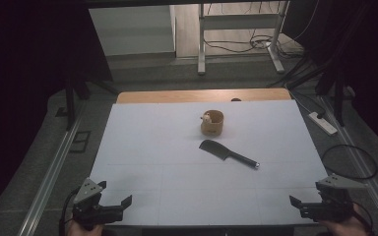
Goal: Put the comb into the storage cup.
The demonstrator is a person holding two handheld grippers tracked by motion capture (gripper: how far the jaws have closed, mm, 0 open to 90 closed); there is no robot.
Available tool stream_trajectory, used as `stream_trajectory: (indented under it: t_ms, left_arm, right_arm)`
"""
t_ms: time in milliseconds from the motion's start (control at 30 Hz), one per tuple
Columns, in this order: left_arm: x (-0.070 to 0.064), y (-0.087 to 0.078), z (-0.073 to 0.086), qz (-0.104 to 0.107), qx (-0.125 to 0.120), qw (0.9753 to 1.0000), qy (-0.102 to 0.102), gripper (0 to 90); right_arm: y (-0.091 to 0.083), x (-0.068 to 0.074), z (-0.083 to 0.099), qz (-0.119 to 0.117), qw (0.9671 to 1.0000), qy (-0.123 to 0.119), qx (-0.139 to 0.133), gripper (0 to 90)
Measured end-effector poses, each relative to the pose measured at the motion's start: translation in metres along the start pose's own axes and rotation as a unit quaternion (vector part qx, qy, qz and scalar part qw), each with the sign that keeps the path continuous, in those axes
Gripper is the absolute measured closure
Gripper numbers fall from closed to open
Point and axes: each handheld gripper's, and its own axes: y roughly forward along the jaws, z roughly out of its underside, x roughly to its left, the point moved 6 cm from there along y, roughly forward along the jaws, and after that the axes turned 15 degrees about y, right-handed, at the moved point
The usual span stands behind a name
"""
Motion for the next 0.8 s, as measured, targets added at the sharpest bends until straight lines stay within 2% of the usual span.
stream_trajectory:
  t_ms: [300,800]
  left_arm:
    - [0.0012,0.0009,0.0007,0.007,0.001,0.9999,-0.008,0.0]
    - [0.0017,0.001,0.001,0.019,-0.001,0.9998,-0.011,0.4]
  right_arm:
    - [0.0009,0.0017,0.0006,0.001,1.0,-0.008,0.005,0.0]
    - [0.003,0.0046,0.002,-0.01,0.9995,-0.021,0.021,0.1]
